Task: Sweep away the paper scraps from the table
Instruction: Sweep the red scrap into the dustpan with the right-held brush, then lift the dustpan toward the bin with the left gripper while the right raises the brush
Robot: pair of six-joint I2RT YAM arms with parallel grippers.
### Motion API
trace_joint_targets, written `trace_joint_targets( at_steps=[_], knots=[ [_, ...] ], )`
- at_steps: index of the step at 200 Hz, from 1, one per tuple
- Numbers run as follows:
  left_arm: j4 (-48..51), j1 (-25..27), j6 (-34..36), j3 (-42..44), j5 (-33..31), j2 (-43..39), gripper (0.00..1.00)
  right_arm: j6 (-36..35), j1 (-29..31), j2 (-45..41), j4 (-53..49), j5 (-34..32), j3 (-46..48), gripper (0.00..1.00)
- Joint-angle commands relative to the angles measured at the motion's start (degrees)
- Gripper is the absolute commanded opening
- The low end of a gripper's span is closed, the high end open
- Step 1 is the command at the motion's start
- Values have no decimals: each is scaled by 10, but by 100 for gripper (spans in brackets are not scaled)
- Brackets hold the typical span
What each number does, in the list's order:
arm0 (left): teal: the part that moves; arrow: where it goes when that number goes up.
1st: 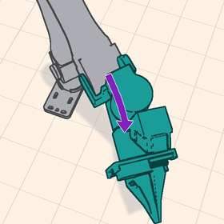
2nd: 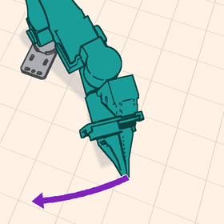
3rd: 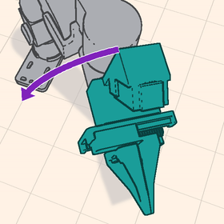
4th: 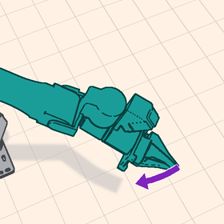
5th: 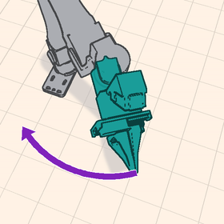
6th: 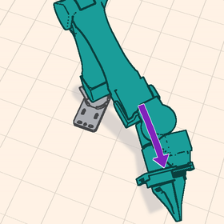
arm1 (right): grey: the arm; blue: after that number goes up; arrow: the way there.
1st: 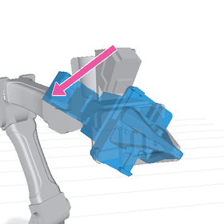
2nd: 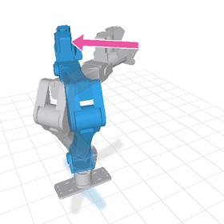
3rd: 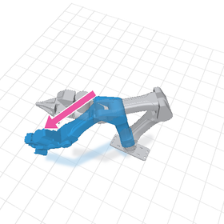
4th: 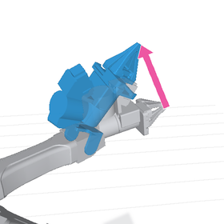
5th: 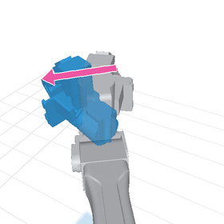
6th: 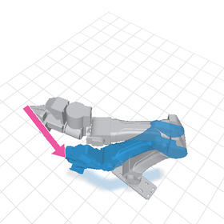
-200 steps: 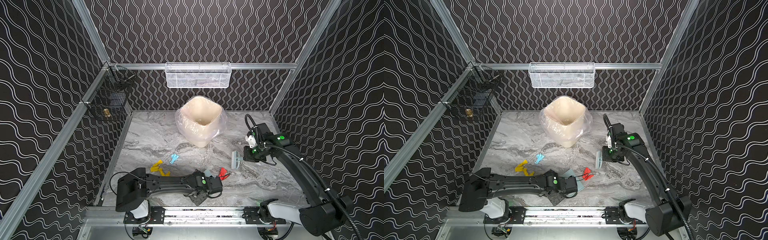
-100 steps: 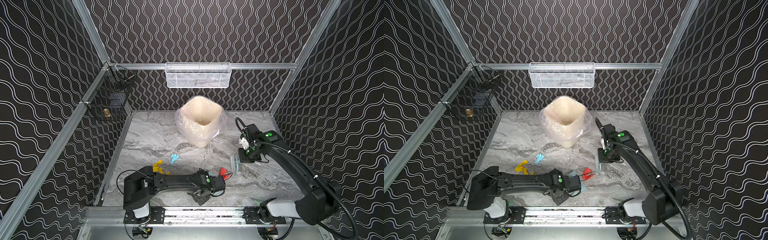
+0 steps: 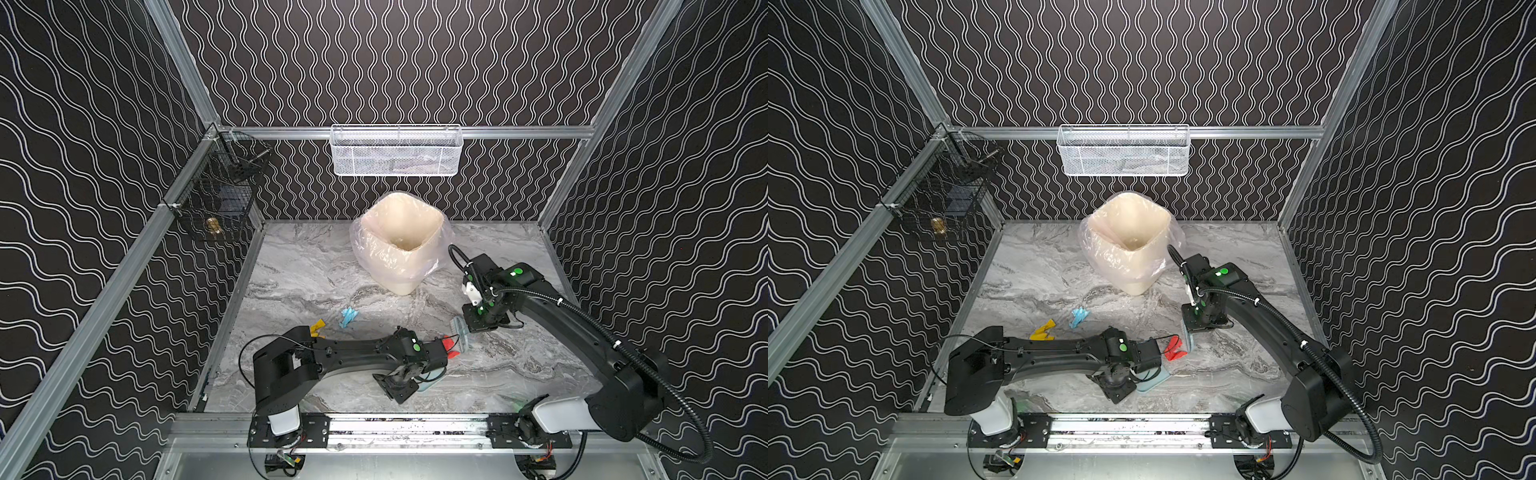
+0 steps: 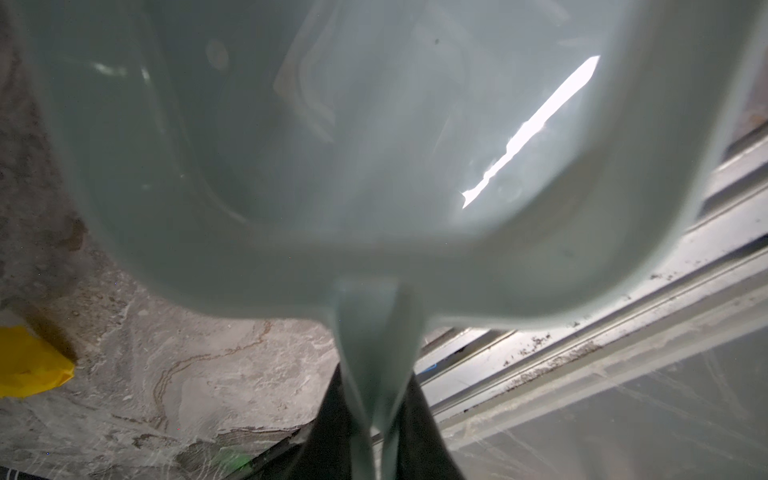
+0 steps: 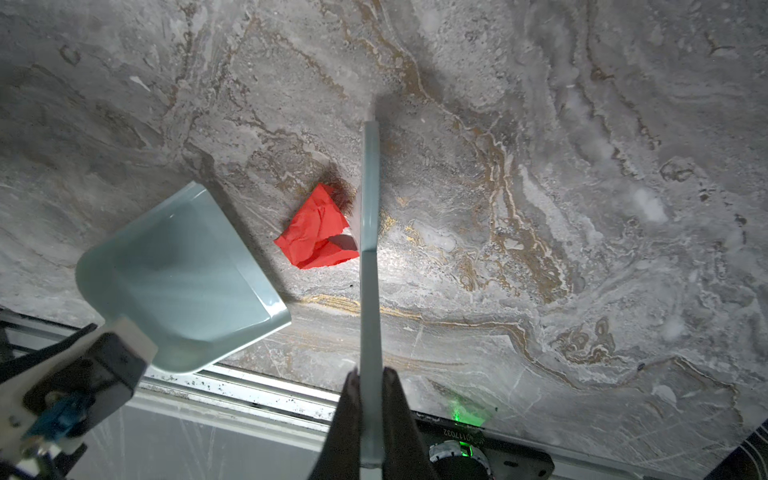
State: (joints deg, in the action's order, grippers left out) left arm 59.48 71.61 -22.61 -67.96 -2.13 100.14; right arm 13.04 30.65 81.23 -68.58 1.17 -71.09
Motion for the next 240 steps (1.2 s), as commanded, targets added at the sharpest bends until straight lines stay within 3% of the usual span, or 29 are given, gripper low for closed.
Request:
trace_joint_targets(
  at_steps=[1, 62, 135, 180, 240],
  knots=[
    [8, -4, 17, 0, 15, 6, 0, 4, 11, 4, -14, 0, -4, 0],
    [6, -17, 32, -5, 15, 21, 0, 10, 50, -1, -12, 29, -14, 0],
    [-11, -25, 35, -9, 10, 32, 0, 24, 97, -23, 8, 149, -12, 0],
    [-23, -25, 26, 0, 4, 30, 0, 24, 85, -23, -46, 46, -34, 0],
    [-28, -25, 15, 12, -32, 6, 0, 17, 59, -15, -22, 25, -54, 0]
  ],
)
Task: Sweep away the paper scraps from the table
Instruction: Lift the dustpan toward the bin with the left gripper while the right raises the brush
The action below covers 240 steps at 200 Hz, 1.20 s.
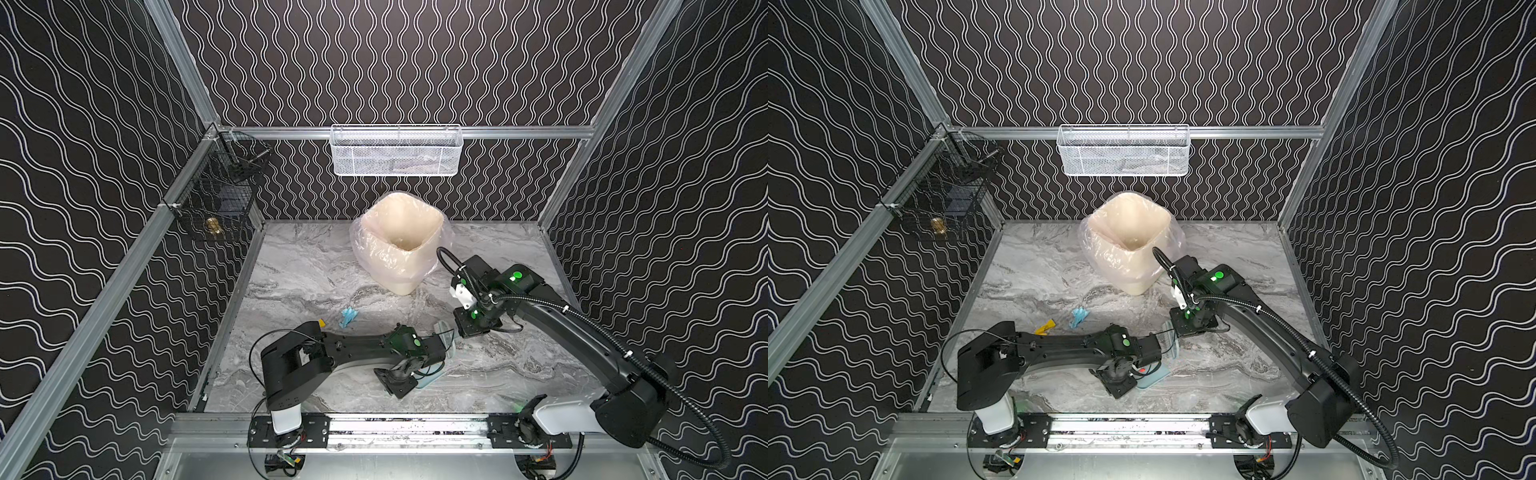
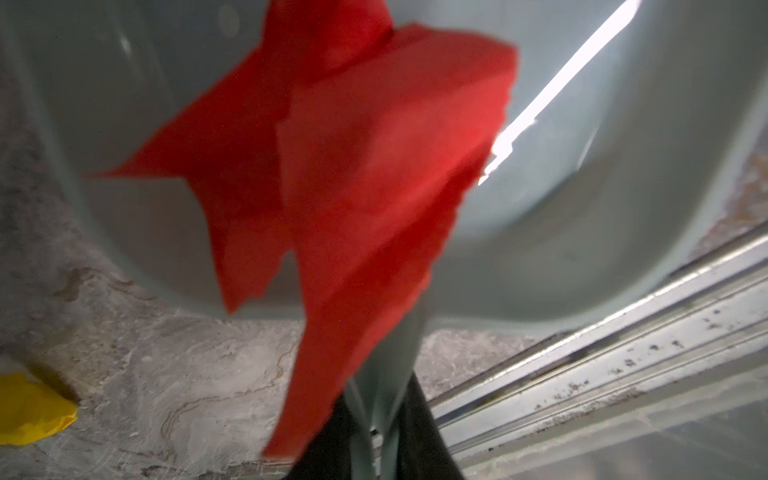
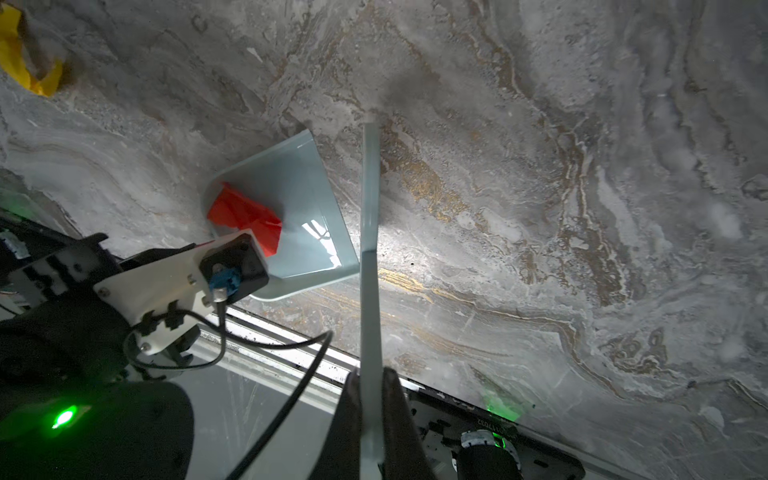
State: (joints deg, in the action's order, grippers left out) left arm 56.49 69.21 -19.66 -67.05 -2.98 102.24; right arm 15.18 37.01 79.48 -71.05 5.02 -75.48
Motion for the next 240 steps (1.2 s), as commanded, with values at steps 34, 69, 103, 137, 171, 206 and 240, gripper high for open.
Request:
trace_joint_targets(
  at_steps=[34, 69, 103, 137, 171, 206, 240],
  knots=[
    [6, 0, -34, 15, -50, -60, 0, -13, -31, -14, 12, -17, -10, 0],
    [46, -1, -66, 18, -81, -111, 0, -27, -80, -37, 28, 6, -3, 0],
    [107, -1, -92, 0, -117, -151, 0, -44, -116, -50, 39, 29, 5, 0],
    [172, -9, -124, -27, -121, -185, 0, -57, -147, -48, 39, 44, 1, 0],
    [241, -41, -146, -65, -119, -231, 0, -61, -156, -50, 43, 54, 1, 0],
    [310, -99, -128, -122, -119, -270, 0, -68, -162, -48, 42, 61, -4, 0],
    [376, -175, -72, -204, -122, -270, 0, -74, -169, -46, 41, 72, -10, 0]
  ],
)
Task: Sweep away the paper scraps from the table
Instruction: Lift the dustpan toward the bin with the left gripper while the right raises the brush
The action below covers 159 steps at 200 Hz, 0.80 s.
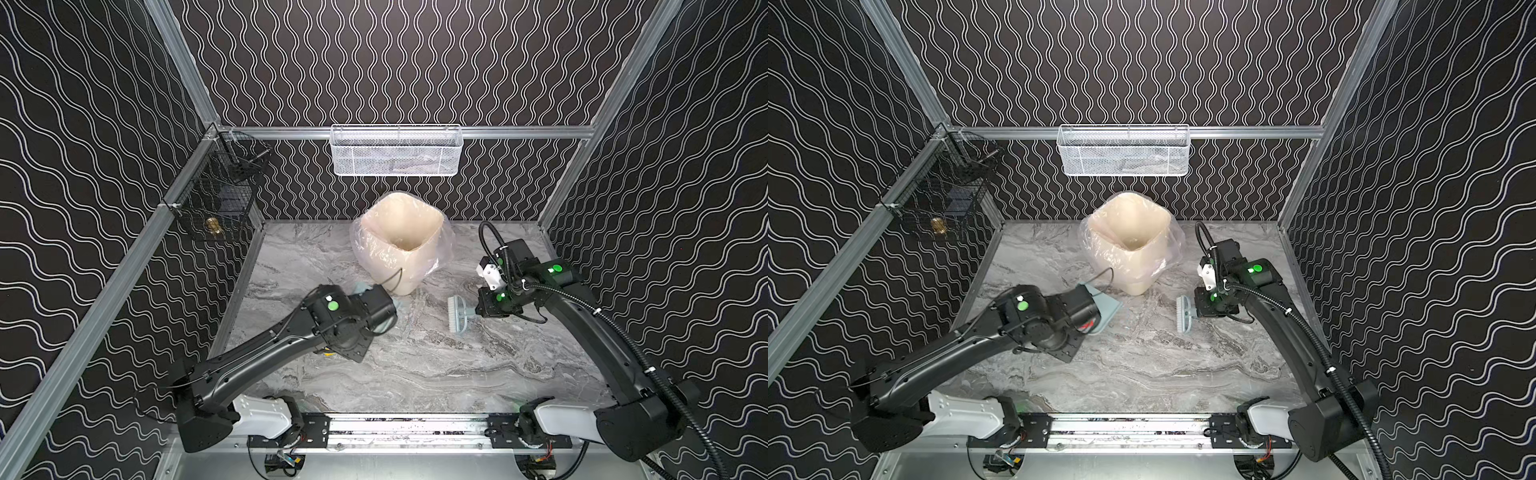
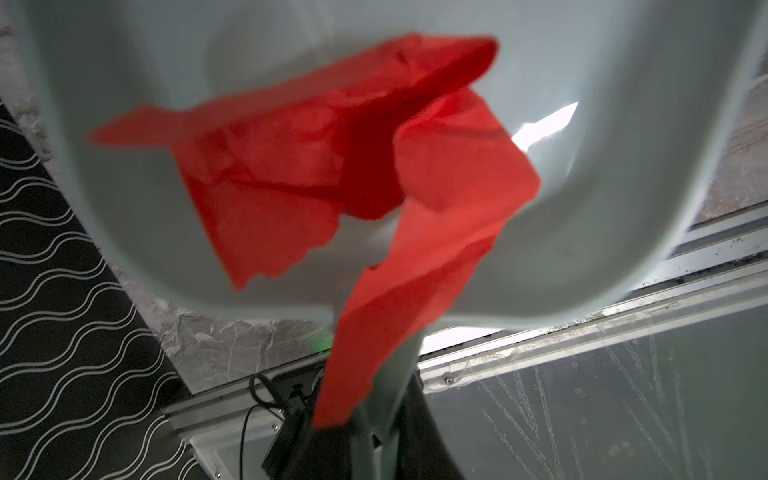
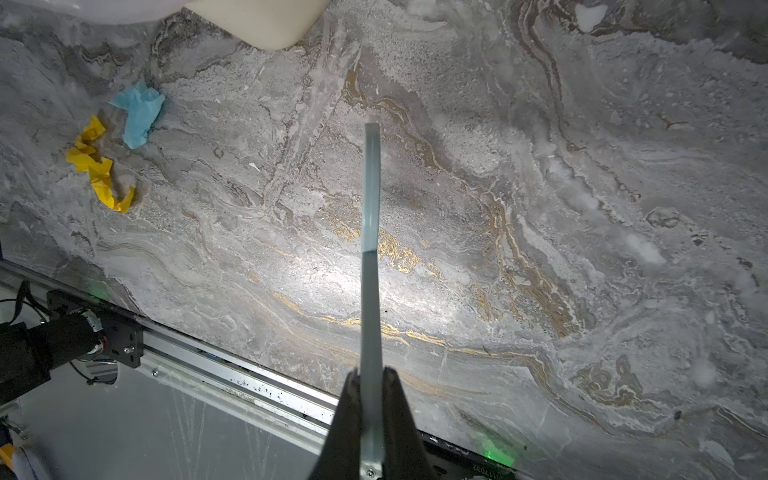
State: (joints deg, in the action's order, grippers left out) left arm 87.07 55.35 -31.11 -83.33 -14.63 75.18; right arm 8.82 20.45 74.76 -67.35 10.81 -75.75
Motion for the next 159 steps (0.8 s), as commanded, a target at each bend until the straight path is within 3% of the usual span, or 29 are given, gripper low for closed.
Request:
trace_joint_targets(
  at_steps=[1, 93, 159],
  knots=[
    [72, -39, 45, -45, -5, 1, 0, -11, -4, 1, 4, 14, -7, 0],
    [92, -224, 195, -239, 39, 89, 0, 7, -15, -34, 18, 47, 35, 0],
    [89, -284, 256, -392, 44, 217, 0, 23, -23, -51, 28, 59, 58, 0]
  ],
)
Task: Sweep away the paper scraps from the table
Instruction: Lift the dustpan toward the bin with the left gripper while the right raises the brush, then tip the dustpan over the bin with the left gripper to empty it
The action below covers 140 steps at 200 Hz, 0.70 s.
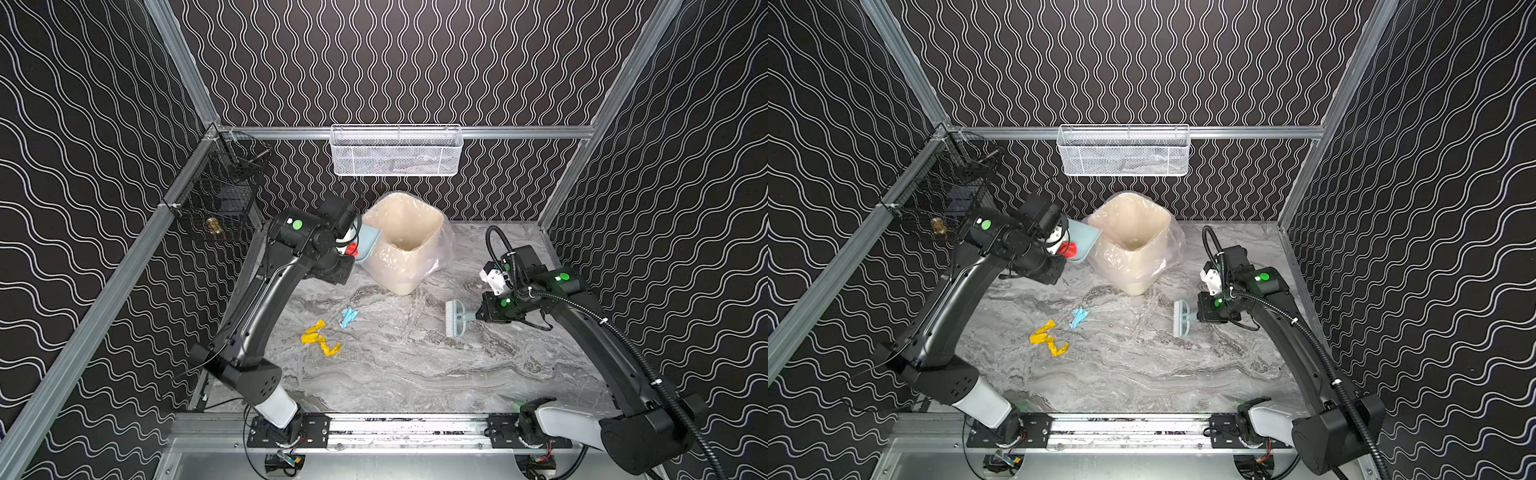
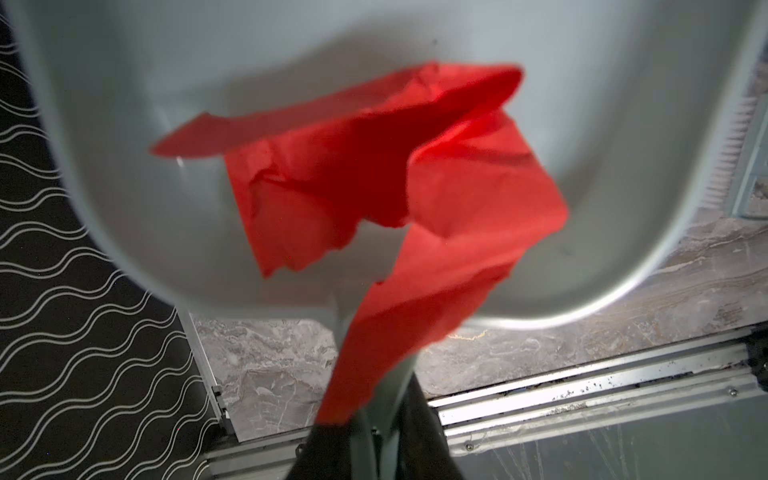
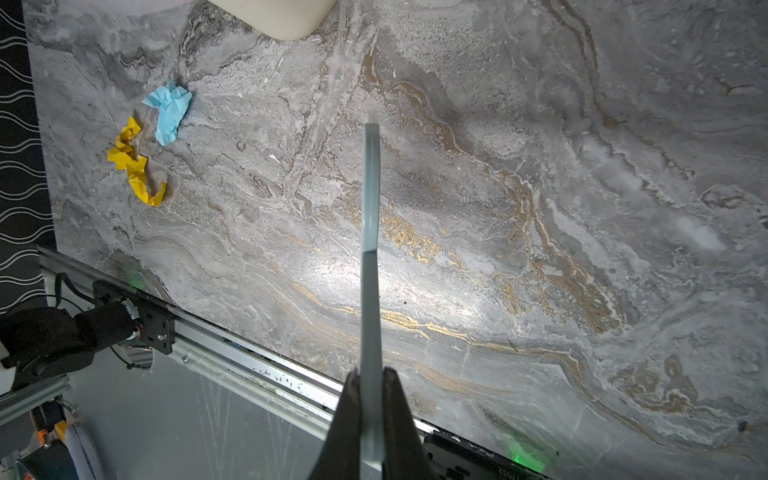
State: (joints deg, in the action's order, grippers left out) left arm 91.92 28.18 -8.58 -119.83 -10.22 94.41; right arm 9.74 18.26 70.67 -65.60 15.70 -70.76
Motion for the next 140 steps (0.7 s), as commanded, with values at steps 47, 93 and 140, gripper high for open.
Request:
trace_joint_targets(
  at_steps=[47, 93, 140],
  knots=[
    [40, -20, 37, -94, -58, 92, 0, 25, -2, -14, 11, 15, 13, 0],
    [43, -23, 44, -171, -139, 160, 0, 18, -5, -6, 4, 16, 10, 0],
    [43, -12, 55, -251, -230, 219, 0, 14, -7, 3, -2, 21, 13, 0]
  ],
)
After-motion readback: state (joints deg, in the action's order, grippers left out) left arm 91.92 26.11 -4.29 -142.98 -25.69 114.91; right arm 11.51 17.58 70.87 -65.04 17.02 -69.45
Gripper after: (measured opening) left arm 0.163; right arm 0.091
